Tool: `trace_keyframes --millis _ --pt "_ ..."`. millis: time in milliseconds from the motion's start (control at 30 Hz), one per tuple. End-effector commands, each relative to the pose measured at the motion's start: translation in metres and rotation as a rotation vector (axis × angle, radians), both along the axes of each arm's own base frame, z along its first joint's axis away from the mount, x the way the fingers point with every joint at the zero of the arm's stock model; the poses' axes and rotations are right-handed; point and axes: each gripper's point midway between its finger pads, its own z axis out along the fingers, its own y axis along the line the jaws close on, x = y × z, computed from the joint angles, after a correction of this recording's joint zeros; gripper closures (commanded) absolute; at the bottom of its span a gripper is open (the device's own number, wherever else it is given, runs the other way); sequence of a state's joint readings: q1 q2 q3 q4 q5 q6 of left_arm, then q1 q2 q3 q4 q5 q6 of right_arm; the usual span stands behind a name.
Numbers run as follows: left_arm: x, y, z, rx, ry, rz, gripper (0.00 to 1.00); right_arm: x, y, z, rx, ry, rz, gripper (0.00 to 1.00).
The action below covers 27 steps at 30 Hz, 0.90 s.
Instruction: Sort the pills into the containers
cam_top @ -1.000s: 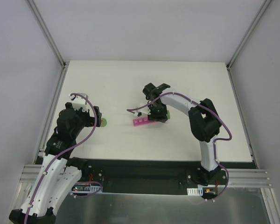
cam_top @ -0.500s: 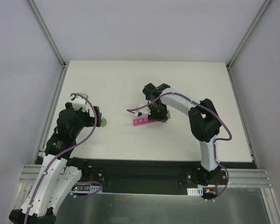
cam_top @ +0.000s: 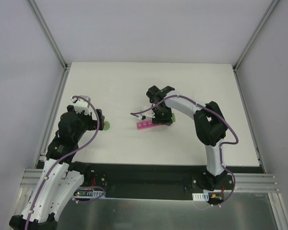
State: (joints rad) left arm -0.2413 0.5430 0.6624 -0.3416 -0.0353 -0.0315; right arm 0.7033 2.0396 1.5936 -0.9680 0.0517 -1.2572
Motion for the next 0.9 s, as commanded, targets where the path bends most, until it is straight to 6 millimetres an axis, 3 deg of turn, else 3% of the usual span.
trace_keyframes --millis 0,867 --pt "0.002 0.003 0.004 0.017 -0.027 0.002 0.01 -0.005 -0.009 0.015 -0.031 -0.017 -0.010 0.90" --pt "0.001 0.003 0.005 0.016 -0.030 0.002 0.01 -0.004 -0.002 0.031 0.006 -0.037 -0.012 0.91"
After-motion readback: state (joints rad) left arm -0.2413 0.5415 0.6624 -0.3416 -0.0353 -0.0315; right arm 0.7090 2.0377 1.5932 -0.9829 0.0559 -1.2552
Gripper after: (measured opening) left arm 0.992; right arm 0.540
